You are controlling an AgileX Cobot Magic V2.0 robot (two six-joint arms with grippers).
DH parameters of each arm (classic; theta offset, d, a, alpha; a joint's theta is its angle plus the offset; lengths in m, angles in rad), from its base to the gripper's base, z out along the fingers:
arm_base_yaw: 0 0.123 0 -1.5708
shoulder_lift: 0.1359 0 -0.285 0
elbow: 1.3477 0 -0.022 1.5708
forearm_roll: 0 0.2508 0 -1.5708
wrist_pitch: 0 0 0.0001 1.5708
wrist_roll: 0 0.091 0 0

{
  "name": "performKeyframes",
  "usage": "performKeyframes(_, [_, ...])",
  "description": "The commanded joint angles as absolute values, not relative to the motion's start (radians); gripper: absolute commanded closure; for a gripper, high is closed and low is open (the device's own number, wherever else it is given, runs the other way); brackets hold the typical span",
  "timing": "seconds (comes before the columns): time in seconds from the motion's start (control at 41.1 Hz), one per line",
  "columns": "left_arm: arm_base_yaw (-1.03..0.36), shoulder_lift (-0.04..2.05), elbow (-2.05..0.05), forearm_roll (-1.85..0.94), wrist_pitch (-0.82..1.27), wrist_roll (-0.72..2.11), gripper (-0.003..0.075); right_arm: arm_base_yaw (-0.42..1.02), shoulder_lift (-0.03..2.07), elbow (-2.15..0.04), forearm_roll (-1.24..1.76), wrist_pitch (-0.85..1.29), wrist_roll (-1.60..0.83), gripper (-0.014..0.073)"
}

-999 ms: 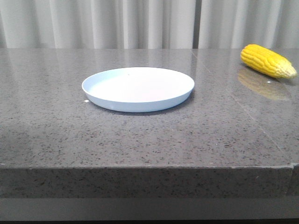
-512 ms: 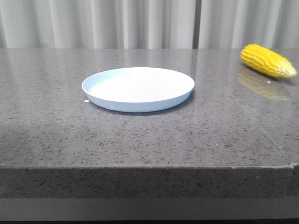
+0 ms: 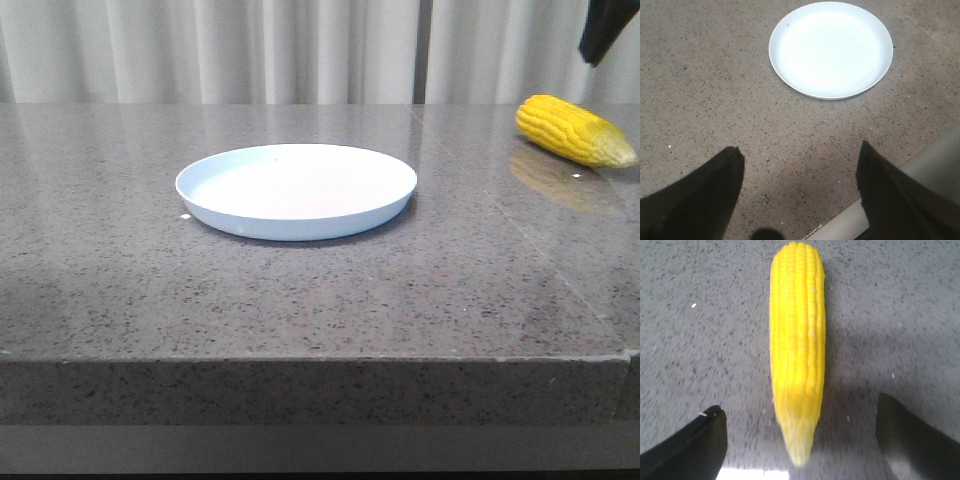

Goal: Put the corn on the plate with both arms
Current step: 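Lower the right gripper over the yellow corn cob and close it, then lift the corn with the right gripper and carry it over the plate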

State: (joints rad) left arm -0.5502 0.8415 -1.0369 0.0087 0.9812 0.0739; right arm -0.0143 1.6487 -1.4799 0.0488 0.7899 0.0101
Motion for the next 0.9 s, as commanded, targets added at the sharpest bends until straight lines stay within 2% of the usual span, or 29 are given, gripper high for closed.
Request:
performKeyframes(0.0, [-0.557,0.840,-1.061,0.007,0.916,0.062,0.0247,-0.019,1.687,-1.589,0.043,0.771,0.000,-0.0034])
performKeyframes(0.438, [-0.557,0.840,-1.061,0.007,0.916,0.062,0.0247,-0.017,1.938,-1.793,0.043,0.803,-0.012,-0.0028])
performKeyframes(0.536, [-0.557,0.840,-1.061,0.007,0.916,0.062,0.0247,-0.017,1.948,-1.793,0.043,0.809,-0.032,0.0058])
performKeyframes(0.633, [-0.557,0.840,-1.061,0.007,0.916,0.062,0.0247,-0.017,1.952,-1.793,0.043,0.821,-0.039,0.0256])
performKeyframes(0.682, [-0.557,0.840,-1.061,0.007,0.916,0.062,0.0247,-0.017,1.952,-1.793,0.043,0.824,-0.039,0.0311])
performKeyframes(0.877, [-0.557,0.840,-1.061,0.007,0.916,0.062,0.0247,-0.017,1.940,-1.832,0.050,0.896,-0.039,0.0323])
